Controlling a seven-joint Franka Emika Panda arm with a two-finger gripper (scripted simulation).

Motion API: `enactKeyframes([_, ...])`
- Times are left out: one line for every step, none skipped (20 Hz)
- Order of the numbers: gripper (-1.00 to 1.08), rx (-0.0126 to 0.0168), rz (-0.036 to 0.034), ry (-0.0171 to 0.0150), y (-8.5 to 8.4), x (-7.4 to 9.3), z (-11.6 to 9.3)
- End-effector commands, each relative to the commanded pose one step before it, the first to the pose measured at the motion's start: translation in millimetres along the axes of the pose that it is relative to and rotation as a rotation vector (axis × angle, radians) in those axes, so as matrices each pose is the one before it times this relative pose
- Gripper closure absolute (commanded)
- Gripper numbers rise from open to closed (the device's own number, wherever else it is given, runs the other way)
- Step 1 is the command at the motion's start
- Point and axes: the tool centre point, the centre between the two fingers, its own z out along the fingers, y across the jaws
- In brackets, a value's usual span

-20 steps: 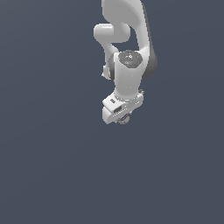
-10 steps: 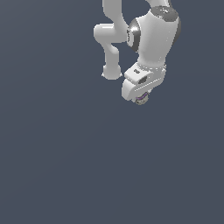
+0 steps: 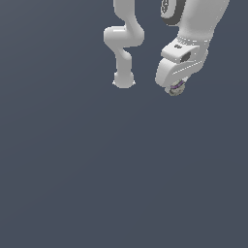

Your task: Pick up the object and move it to a goal position.

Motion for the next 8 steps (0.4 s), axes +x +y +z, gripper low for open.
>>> enactKeyframes([1.08,0.00085,0.00152,0.00034,-11.11,1.13,-12.37])
enactKeyframes([1.08,0.0,0.0,0.0,-3.31,0.64,-3.35])
enactKeyframes([1.08,0.0,0.0,0.0,-2.75,0.62,-2.79])
enactKeyframes([1.08,0.00051,0.00028,0.00037,-1.89,0.42,-2.39])
enactKeyframes([1.08,0.0,0.0,0.0,-1.69,0.51,-1.72])
enactKeyframes([1.08,0.0,0.0,0.0,-1.18,0.4,-1.2])
enactKeyframes([1.08,0.0,0.0,0.0,-0.69,0.26,-0.7])
enactKeyframes([1.08,0.00047,0.00036,0.00036,0.13,-0.08,-0.37])
